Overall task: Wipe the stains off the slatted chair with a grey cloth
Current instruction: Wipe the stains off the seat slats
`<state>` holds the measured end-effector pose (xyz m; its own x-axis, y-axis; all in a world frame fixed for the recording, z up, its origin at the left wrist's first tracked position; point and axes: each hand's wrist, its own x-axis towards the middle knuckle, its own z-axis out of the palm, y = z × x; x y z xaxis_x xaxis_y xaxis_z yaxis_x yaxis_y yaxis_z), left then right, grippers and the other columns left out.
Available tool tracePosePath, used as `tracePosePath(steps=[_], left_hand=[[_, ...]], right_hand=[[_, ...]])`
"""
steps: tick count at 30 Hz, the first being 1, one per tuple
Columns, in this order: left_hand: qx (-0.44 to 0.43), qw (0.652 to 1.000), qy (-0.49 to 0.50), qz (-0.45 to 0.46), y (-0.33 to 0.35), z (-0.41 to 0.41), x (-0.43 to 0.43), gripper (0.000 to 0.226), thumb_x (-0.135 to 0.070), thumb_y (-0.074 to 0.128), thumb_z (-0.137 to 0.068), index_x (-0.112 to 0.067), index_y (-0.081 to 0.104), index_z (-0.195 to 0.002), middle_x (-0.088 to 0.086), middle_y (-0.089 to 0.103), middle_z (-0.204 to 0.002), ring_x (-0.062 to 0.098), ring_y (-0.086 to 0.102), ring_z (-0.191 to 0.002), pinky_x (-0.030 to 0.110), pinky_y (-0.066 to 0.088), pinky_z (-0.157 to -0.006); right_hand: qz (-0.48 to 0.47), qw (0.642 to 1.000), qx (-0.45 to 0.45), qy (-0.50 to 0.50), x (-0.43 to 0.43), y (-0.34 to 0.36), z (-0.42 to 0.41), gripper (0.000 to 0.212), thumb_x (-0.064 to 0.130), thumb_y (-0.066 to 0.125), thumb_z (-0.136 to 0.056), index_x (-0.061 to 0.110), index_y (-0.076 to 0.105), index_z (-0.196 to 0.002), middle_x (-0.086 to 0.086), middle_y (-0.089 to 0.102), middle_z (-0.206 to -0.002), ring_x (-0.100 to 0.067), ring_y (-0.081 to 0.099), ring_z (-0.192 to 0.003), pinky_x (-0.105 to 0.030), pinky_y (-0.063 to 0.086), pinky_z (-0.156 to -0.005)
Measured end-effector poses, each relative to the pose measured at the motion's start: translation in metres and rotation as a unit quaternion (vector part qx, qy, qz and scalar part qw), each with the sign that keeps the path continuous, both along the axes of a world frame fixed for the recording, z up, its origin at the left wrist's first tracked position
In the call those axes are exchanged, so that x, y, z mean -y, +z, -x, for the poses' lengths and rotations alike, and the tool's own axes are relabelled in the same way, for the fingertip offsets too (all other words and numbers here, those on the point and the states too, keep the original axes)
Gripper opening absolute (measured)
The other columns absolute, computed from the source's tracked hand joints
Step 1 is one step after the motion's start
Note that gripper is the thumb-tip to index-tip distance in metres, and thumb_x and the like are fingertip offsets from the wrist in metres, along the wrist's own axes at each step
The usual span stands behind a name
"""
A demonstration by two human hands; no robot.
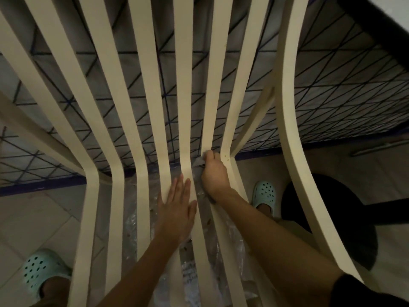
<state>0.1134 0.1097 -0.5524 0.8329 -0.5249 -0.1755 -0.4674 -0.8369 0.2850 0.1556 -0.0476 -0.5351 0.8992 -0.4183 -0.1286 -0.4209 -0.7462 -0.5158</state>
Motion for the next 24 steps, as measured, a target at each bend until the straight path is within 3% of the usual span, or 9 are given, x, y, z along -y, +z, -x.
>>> tracePosePath(steps=[5, 10, 15, 21, 24], left_hand=[[-0.006, 1.0, -0.006, 0.014, -0.004, -0.01, 0.016, 0.064, -0.051, 0.001, -0.096, -0.024, -0.004, -0.154, -0.003, -0.013, -0.161, 0.013, -0.015, -0.147, 0.051, 0.002, -0.116], [-0.015, 1.0, -0.016, 0.002, -0.003, -0.006, 0.02, 0.065, -0.053, -0.003, -0.094, -0.026, -0.009, -0.153, -0.004, -0.017, -0.16, 0.013, -0.018, -0.147, 0.051, 0.005, -0.118], [-0.014, 1.0, -0.012, -0.001, -0.003, -0.015, 0.017, 0.065, -0.053, -0.001, -0.094, -0.025, -0.006, -0.153, -0.004, -0.015, -0.16, 0.013, -0.016, -0.147, 0.052, 0.01, -0.118], [-0.051, 0.998, -0.026, -0.007, -0.003, -0.018, 0.014, 0.068, -0.056, -0.011, -0.085, -0.03, -0.014, -0.148, -0.007, -0.023, -0.157, 0.012, -0.025, -0.144, 0.054, 0.005, -0.119], [-0.045, 0.999, -0.019, -0.022, 0.002, -0.028, 0.014, 0.074, -0.054, -0.014, -0.083, -0.026, -0.009, -0.151, -0.006, -0.023, -0.158, 0.014, -0.025, -0.144, 0.054, 0.004, -0.119]], right_hand=[[0.077, 0.996, -0.025, 0.038, 0.015, 0.0, 0.002, 0.042, 0.0, 0.051, -0.09, 0.013, 0.045, -0.13, -0.011, 0.047, -0.125, -0.027, 0.055, -0.105, -0.038, 0.052, -0.089], [0.008, 0.994, -0.107, 0.014, 0.027, 0.014, -0.01, 0.038, -0.005, 0.052, -0.087, 0.009, 0.044, -0.122, -0.018, 0.05, -0.122, -0.036, 0.054, -0.106, -0.04, 0.045, -0.085], [0.038, 0.988, -0.134, 0.065, 0.023, 0.016, -0.01, 0.037, 0.001, 0.05, -0.092, 0.006, 0.041, -0.128, -0.02, 0.045, -0.129, -0.038, 0.055, -0.108, -0.042, 0.045, -0.089], [0.039, 0.989, -0.13, 0.064, -0.003, -0.002, 0.038, 0.047, 0.007, 0.055, -0.092, 0.015, 0.038, -0.135, -0.011, 0.039, -0.137, -0.025, 0.056, -0.109, -0.035, 0.05, -0.095], [0.032, 0.99, -0.116, 0.077, -0.009, 0.002, 0.046, 0.051, 0.007, 0.057, -0.091, 0.015, 0.037, -0.137, -0.011, 0.037, -0.138, -0.024, 0.054, -0.112, -0.035, 0.049, -0.097]])
